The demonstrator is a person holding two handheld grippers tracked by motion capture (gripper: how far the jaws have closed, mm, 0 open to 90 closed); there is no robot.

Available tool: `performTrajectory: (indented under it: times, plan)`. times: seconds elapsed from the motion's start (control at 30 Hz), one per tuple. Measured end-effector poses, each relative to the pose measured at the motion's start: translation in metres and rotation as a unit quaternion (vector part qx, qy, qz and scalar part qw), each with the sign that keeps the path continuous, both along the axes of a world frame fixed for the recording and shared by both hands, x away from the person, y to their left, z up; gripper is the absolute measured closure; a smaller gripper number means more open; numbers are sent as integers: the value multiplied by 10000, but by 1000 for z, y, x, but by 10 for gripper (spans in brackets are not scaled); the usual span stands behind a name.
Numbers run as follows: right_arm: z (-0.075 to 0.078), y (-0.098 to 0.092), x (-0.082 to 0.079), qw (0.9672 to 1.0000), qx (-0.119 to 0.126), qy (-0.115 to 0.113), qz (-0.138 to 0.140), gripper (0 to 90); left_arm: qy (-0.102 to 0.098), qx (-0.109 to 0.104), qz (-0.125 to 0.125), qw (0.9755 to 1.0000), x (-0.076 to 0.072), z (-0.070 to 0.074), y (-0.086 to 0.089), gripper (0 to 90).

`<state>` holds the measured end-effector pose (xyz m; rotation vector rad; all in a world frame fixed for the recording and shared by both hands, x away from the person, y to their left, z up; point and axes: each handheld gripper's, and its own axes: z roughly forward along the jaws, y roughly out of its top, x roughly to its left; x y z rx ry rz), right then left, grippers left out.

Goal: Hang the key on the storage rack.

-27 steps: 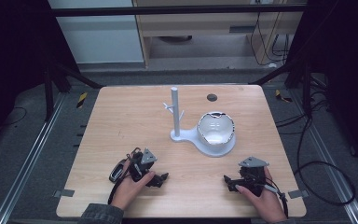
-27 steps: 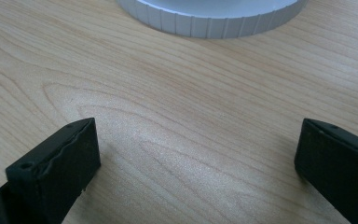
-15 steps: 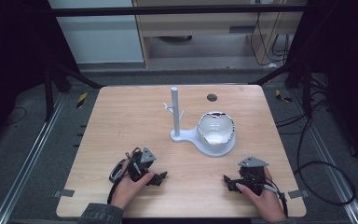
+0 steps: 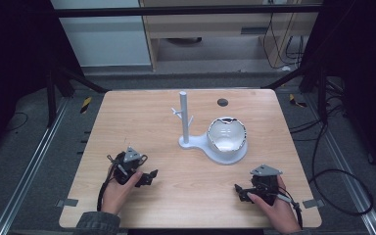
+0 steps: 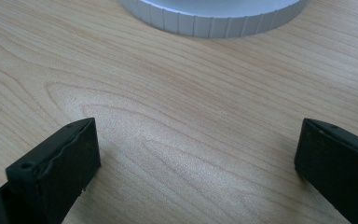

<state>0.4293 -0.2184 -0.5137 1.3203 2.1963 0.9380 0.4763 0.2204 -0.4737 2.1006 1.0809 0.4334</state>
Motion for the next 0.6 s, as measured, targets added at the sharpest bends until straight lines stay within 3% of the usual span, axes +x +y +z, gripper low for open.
performTrajectory:
  times: [0.1,0.23,0.37,0.47,0.6]
  plan:
    - [0,0,0,10000,2,-2,16,4,84,-91,44,9999,0,2,9,60]
    - [0,0,-1,10000,-10,-5,22,4,75,23,119,9999,-1,6,20,55]
    - [0,0,-1,10000,0,-1,29,4,226,318,51,9992,-1,3,20,62]
    - [0,-1,0,10000,-19,-1,35,4,289,420,50,9987,-1,4,18,76]
    - [0,-1,0,10000,-20,-3,30,5,346,817,203,9959,2,13,10,82]
